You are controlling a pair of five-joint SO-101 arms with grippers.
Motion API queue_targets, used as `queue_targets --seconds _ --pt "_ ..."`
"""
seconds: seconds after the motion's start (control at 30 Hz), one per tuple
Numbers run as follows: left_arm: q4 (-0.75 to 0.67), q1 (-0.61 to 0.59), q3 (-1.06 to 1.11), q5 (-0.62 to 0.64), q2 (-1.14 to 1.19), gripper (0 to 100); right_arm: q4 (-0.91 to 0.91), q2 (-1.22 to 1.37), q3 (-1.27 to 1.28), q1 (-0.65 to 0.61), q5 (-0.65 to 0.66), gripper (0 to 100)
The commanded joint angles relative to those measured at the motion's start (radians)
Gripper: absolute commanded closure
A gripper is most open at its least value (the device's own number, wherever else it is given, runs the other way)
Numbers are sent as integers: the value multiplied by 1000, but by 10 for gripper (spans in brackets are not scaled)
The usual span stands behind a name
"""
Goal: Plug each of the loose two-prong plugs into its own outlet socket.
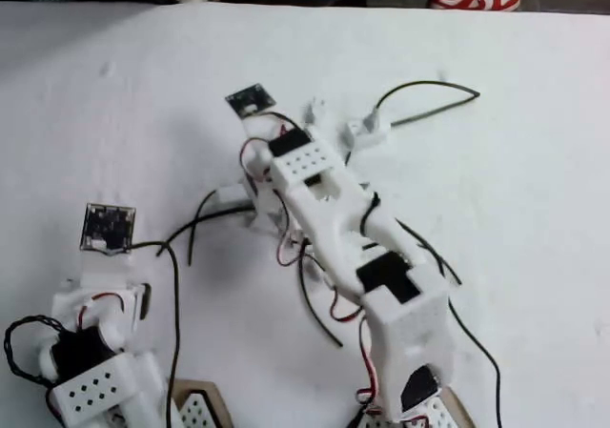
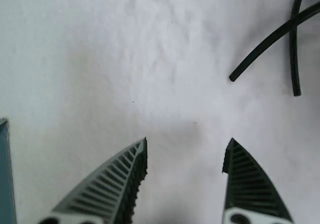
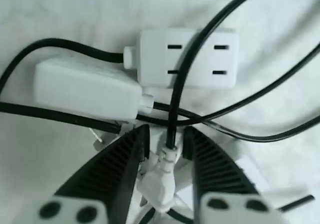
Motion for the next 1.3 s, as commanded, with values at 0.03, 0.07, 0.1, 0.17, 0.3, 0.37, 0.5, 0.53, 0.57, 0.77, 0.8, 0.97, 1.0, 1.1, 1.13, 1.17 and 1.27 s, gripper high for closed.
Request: queue_targets --seconds 0.03,0.07,0.1,0.17,0.3,0.37,0.5,0.53,0.57,0.77,0.8,0.97,1.0,1.1,1.13,1.17,1.27 --pt "-17 5 -3 2 -8 748 162 -4 -164 -4 -5 862" --pt "-17 5 -3 2 -8 748 189 -4 -183 -4 -5 865" --pt "-17 5 -3 2 -8 748 214 -4 -196 -4 -5 865" --pt "-17 5 -3 2 -8 748 249 -4 -213 -1 -5 865" --pt "-17 5 -3 2 -8 748 302 8 -209 -1 -3 865" --pt "-17 5 -3 2 -8 748 305 22 -193 2 -3 867" --pt "-17 5 -3 2 -8 748 302 77 -170 2 -3 866" --pt "-17 5 -3 2 -8 748 302 94 -172 2 -3 867" --pt "-17 5 -3 2 -8 748 300 108 -172 2 -3 867" --pt "-17 5 -3 2 -8 748 265 157 -173 -1 -3 868" --pt "-17 5 -3 2 -8 748 269 160 -173 -1 -3 868" --pt "-17 5 -3 2 -8 748 318 154 -173 -4 -3 868" --pt "-17 5 -3 2 -8 748 335 148 -173 -7 -3 868" --pt "-17 5 -3 2 -8 748 361 137 -167 -33 -3 868" --pt "-17 5 -3 2 -8 748 364 137 -166 -36 -3 868" --pt "-17 5 -3 2 -8 748 364 137 -166 -41 -3 868" --pt "-17 5 -3 2 -8 748 364 139 -164 -50 -3 868"
